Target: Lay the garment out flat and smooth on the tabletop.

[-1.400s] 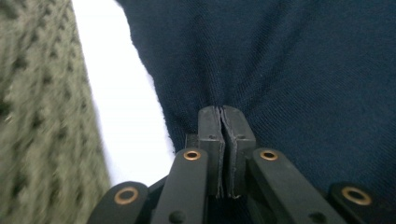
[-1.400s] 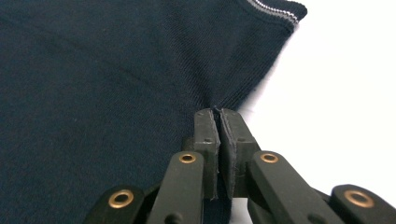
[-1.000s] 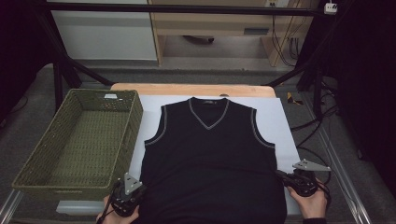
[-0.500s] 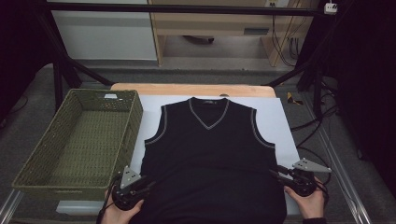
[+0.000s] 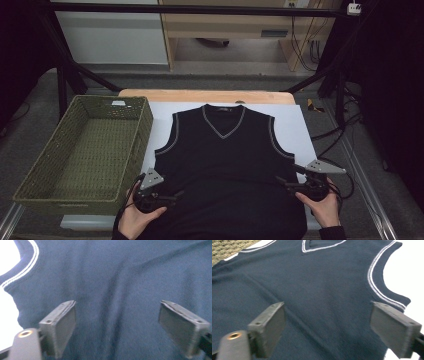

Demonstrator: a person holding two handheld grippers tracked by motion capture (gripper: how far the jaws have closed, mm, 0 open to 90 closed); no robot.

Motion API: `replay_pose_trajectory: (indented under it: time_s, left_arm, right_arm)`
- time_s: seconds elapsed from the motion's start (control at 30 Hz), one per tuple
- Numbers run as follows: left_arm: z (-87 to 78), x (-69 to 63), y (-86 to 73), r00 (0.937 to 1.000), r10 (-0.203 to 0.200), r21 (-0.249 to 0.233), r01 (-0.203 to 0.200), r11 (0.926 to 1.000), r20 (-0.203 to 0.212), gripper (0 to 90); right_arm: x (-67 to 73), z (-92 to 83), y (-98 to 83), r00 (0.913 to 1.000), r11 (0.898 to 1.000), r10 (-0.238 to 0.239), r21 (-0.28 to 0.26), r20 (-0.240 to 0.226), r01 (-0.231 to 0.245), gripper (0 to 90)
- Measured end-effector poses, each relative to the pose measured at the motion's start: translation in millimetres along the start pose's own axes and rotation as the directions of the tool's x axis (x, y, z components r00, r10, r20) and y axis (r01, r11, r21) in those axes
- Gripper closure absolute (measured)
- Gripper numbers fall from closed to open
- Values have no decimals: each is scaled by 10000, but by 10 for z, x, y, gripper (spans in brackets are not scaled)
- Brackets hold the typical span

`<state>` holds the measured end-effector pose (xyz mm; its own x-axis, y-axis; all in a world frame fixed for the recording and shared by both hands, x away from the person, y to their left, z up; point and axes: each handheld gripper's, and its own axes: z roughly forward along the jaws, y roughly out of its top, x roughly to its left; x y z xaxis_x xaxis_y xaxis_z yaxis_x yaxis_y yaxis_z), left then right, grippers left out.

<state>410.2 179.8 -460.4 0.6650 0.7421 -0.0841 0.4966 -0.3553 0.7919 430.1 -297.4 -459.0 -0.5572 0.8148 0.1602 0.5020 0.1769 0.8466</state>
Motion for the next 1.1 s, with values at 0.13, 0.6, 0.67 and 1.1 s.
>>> replay_pose_trajectory:
  time_s: [0.13,0.6,0.67,1.1]
  left_arm:
    - [57,48,63,9994,-32,-184,38,9998,338,39]
    - [110,190,434,9990,34,-701,-2,9975,447,10]
    - [127,197,490,9990,113,-720,-81,9974,439,10]
    - [216,362,873,9994,-124,-1227,163,9923,330,0]
  right_arm:
    - [32,61,53,9998,9998,-205,-27,-9,205,72]
    - [0,158,284,9990,9987,-278,-407,356,293,8]
    - [-7,177,325,9987,9985,-315,-424,413,332,8]
    - [-64,275,560,9950,9982,-411,-404,915,449,8]
